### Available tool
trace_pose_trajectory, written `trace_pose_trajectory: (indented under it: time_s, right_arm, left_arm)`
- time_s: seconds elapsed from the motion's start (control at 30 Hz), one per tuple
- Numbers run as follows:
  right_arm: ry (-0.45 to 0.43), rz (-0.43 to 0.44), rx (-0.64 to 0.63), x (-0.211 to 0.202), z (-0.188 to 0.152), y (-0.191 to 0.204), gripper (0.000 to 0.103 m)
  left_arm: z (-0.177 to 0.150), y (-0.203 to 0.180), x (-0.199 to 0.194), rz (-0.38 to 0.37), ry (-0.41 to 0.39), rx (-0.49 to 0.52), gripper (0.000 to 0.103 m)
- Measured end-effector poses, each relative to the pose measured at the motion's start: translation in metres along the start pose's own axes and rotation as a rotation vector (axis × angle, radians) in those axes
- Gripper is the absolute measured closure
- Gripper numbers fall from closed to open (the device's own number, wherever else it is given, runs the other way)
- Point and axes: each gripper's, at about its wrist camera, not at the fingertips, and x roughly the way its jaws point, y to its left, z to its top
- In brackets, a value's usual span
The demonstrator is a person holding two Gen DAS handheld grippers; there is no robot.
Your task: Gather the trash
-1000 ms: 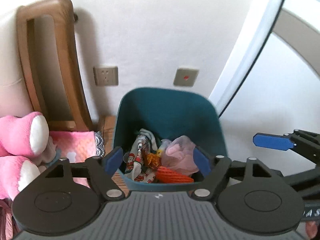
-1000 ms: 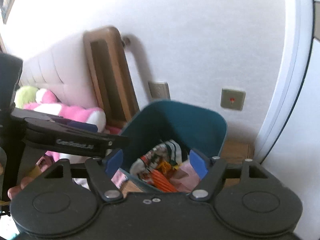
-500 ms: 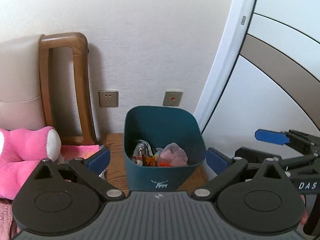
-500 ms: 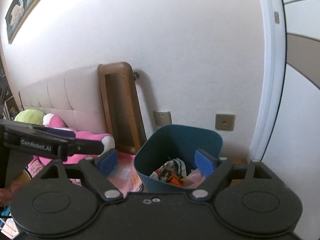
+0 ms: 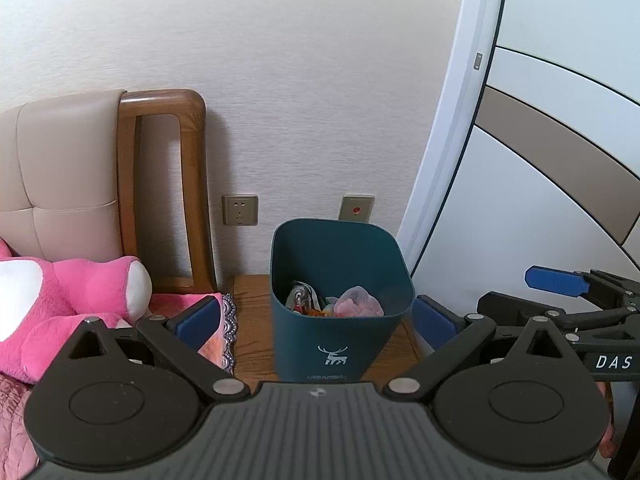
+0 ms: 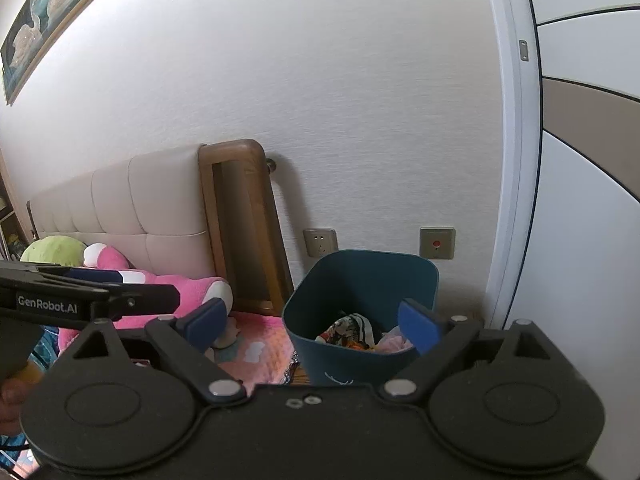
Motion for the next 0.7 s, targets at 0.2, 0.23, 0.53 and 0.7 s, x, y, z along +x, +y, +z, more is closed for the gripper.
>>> trace_pose_trajectory:
  time_s: [0.2,0.23,0.53,0.7]
  right_arm:
    - [-0.004,-0.003,-0.005,-0.0065,-0.0018,0.0055,0.009]
    - [-0.007,-0.008,-0.005,-0.0075,-0.0016,0.0059,0.009]
    - [-0.023,-0.019,0.01,-0.0097,-0.0027,0.007,0.008]
    - [-0.03,-0.019,0.011,-0.0081,-0.0033,0.0097,0.008]
  left_arm:
    - [-0.0042,0.0017,-0.0046,0.001,0.008,-0.004,0.0]
    - [-0.0048,0.0016,-0.0052,0.003,0.006,-0.003,0.0]
    - [-0.0077,0.0027,-0.0068,0.02,0.002,0.004,0.0]
    - [-0.0098,0.0069,-0.0064,0.029,0.008,-0.002,0.0]
